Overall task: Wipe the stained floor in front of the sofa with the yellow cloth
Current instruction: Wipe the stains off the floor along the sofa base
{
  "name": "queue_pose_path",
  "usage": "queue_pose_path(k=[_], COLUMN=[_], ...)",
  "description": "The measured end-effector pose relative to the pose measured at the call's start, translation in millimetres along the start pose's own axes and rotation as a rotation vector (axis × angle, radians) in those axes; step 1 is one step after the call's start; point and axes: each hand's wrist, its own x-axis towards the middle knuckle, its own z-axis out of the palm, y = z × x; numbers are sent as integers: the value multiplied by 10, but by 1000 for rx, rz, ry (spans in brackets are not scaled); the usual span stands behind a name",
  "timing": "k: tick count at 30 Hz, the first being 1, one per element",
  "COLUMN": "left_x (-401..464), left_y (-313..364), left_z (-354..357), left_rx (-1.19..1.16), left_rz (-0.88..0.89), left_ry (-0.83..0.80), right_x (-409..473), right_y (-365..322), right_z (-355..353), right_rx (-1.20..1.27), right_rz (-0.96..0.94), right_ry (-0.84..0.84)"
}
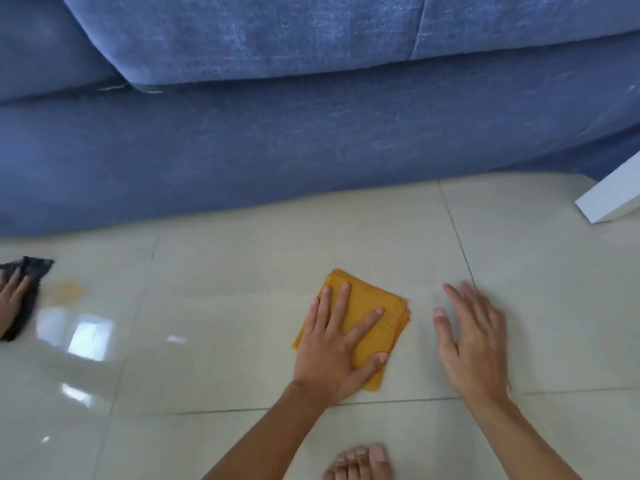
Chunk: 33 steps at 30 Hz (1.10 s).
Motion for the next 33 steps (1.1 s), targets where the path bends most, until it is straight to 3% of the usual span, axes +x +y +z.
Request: queue_pose_path(k=[8,16,20,27,30,33], left_x=[-993,-128,464,190,-407,-770], left_y=[-1809,-2515,-2058,-593,-642,-1159], left_z=[-152,-311,-351,-90,-43,-43], left_rx=[50,31,5,-52,-22,2], left_rz=[-552,-801,-680,-141,-64,-171], left_ry=[27,54,-11,-21,-13,25], right_x=[-275,-299,-303,-244,-173,-161], right_y=[-572,-605,-634,-613,-510,-394], right_z=[438,523,523,435,346,326], right_rx=[-109,-227,-224,-233,-254,-300], right_rz=[-96,-65,-69,-82,-98,-96], right_ry=[-123,-151,-135,-125,-88,-98])
